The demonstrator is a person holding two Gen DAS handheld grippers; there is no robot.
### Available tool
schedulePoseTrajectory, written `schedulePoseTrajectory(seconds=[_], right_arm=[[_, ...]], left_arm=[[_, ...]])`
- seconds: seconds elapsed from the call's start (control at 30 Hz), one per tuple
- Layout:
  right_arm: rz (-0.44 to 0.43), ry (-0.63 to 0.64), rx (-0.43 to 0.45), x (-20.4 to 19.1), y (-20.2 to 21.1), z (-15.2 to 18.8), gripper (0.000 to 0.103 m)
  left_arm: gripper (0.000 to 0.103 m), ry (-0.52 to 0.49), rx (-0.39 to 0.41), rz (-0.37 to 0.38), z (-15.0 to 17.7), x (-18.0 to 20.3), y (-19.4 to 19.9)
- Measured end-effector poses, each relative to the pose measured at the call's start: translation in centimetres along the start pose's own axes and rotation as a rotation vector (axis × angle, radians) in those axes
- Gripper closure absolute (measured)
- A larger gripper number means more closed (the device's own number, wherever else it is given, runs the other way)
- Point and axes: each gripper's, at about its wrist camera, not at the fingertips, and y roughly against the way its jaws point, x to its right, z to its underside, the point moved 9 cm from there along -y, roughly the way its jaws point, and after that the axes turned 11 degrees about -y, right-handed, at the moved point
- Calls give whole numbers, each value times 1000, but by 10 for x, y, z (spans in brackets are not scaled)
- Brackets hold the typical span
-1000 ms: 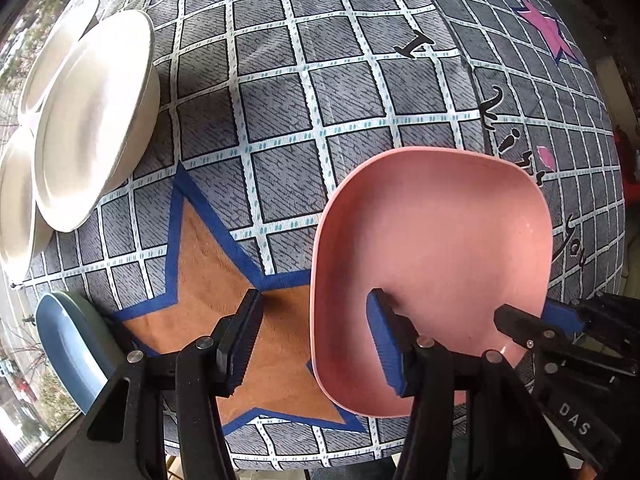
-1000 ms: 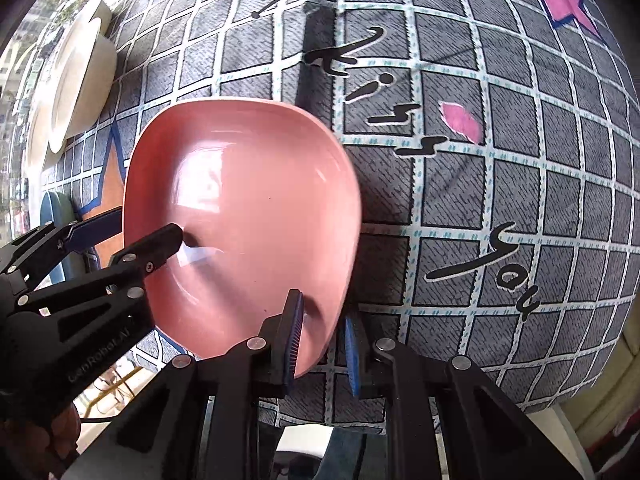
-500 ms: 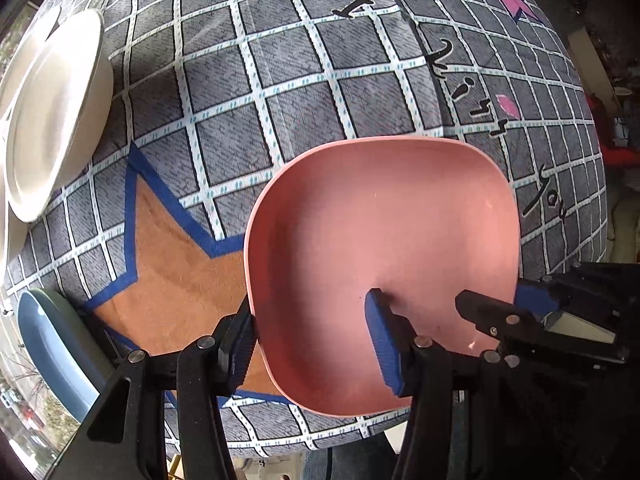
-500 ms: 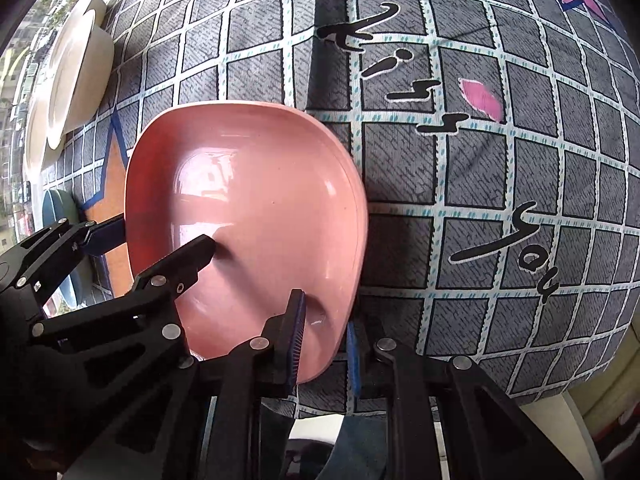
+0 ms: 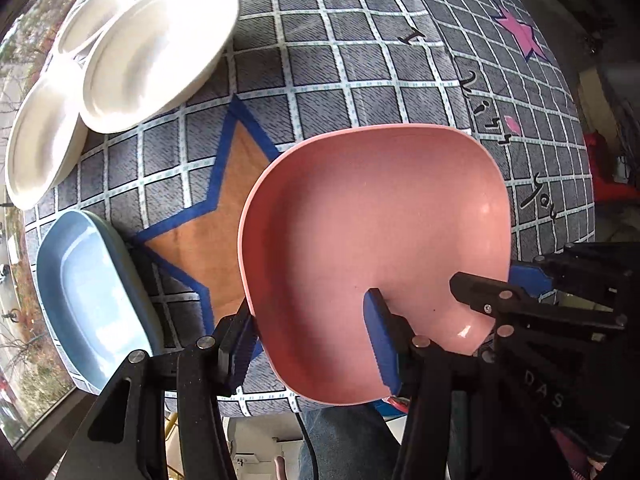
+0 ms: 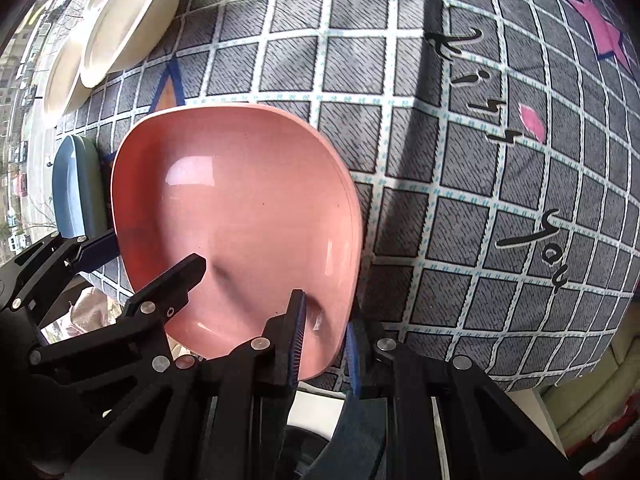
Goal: Organize plates and bowls
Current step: 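Carry the pink plate with the right gripper over the blue plate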
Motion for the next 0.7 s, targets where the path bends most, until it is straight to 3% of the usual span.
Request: schedulePoseTrajectory(seconds=[0.23,0.4,0.53,0.7], right_arm=[[36,96,33,-43,24,-45,82],[72,177,54,-87,39,-65,82],[94,232,70,-148,52,-81,82],[103,301,74,-221,55,-90,82]], left_arm=[[48,96,72,10,-2,-47,31],[48,158,102,2,20,-74,34],[48,204,124,-4,30,-97,38],[48,272,145,-12,65,-130,49]])
